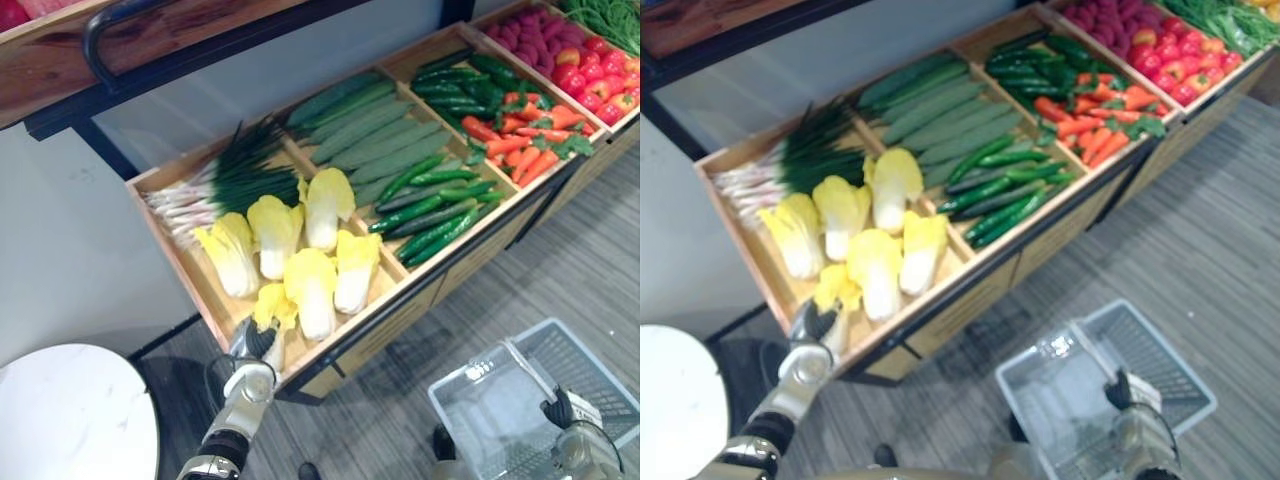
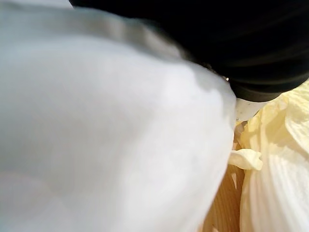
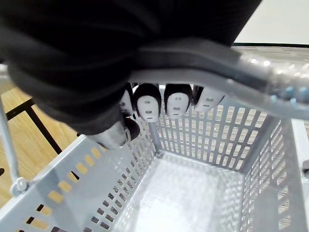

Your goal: Pick vegetable in the basket

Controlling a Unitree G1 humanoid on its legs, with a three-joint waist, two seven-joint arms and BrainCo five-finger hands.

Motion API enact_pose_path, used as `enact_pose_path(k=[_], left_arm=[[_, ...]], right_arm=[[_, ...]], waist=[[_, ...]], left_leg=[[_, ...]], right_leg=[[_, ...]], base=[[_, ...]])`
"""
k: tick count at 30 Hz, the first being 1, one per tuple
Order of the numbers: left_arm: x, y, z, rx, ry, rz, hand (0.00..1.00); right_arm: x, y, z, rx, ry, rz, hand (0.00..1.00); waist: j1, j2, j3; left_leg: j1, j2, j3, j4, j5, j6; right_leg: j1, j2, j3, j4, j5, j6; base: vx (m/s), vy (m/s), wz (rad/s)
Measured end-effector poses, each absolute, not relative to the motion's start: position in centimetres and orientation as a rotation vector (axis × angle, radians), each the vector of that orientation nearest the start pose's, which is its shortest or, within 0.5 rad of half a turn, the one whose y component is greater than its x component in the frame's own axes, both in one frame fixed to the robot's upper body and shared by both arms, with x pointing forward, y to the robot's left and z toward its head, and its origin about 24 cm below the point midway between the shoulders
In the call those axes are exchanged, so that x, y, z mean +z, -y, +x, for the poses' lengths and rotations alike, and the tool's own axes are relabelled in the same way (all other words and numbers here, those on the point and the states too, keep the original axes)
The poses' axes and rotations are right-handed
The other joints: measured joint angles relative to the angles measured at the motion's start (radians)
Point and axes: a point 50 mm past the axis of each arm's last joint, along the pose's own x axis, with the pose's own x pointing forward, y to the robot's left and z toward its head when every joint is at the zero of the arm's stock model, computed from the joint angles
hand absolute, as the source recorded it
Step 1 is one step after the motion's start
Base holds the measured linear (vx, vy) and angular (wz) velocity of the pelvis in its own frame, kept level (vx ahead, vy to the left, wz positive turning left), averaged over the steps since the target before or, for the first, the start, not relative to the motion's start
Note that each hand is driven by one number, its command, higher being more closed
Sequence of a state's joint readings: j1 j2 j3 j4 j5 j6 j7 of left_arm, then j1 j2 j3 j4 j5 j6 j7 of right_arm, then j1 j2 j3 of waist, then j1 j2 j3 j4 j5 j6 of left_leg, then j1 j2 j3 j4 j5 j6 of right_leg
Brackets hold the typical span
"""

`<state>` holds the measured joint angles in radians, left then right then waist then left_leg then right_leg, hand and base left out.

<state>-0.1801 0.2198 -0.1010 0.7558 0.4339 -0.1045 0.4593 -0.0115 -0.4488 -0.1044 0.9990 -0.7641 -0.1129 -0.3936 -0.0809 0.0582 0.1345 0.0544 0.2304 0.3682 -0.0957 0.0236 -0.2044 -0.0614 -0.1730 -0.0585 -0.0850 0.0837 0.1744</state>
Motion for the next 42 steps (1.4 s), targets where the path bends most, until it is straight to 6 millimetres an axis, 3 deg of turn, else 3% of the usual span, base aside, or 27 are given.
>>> enact_pose_path(k=[5, 14, 19, 26, 33, 34, 42], left_arm=[[-4.8, -20.3, 24.6, 0.205, -0.273, 0.746, 1.0], [-3.3, -19.5, 23.4, 0.224, -0.199, 0.653, 1.0], [-2.3, -19.2, 22.6, 0.239, -0.146, 0.62, 1.0], [-2.5, -17.6, 20.9, 0.228, -0.155, 0.545, 1.0], [-0.8, -19.1, 20.4, 0.322, -0.096, 0.551, 1.0], [-0.4, -19.3, 20.4, 0.348, -0.078, 0.552, 1.0], [2.2, -20.8, 20.7, 0.487, 0.034, 0.583, 1.0]], right_arm=[[-8.6, 33.2, 14.8, -0.23, -0.743, -1.19, 1.0], [-9.7, 32.6, 12.9, -0.27, -0.813, -1.12, 1.0], [-9.9, 32.5, 12.7, -0.291, -0.823, -1.098, 1.0], [-10.0, 32.5, 12.4, -0.29, -0.832, -1.098, 1.0], [-10.4, 32.5, 11.6, -0.279, -0.863, -1.098, 1.0], [-10.5, 32.5, 11.4, -0.277, -0.874, -1.097, 1.0], [-10.5, 32.5, 11.6, -0.274, -0.868, -1.095, 1.0]], waist=[[-0.001, 0.003, -0.008], [-0.002, -0.022, -0.029], [0.0, -0.022, -0.031], [0.003, -0.021, -0.051], [0.003, -0.034, -0.094], [0.004, -0.026, -0.102], [0.004, -0.035, -0.104]], left_leg=[[-0.004, 0.0, -0.008, 0.0, 0.0, 0.0], [-0.015, 0.0, -0.041, 0.001, 0.001, 0.002], [-0.017, 0.0, -0.048, 0.001, 0.002, 0.003], [-0.019, 0.0, -0.055, 0.0, 0.01, 0.013], [-0.037, 0.0, -0.065, 0.0, 0.014, 0.018], [-0.037, 0.0, -0.069, 0.0, 0.014, 0.018], [-0.036, 0.0, -0.072, 0.0, 0.014, 0.019]], right_leg=[[0.001, 0.0, -0.009, -0.002, 0.0, 0.0], [0.014, -0.003, -0.053, -0.001, 0.0, 0.0], [0.014, -0.004, -0.059, 0.005, 0.0, 0.0], [0.01, -0.005, -0.065, 0.017, -0.005, -0.005], [-0.006, -0.005, -0.073, 0.022, -0.005, -0.007], [-0.003, -0.005, -0.076, 0.023, -0.006, -0.008], [-0.002, -0.005, -0.079, 0.024, -0.006, -0.008]], base=[[0.01, -0.004, 0.05], [0.01, -0.005, 0.1], [-0.01, -0.003, 0.04], [-0.05, -0.013, 0.02], [-0.03, -0.008, 0.02], [0.01, -0.006, 0.05], [0.0, -0.001, 0.01]])
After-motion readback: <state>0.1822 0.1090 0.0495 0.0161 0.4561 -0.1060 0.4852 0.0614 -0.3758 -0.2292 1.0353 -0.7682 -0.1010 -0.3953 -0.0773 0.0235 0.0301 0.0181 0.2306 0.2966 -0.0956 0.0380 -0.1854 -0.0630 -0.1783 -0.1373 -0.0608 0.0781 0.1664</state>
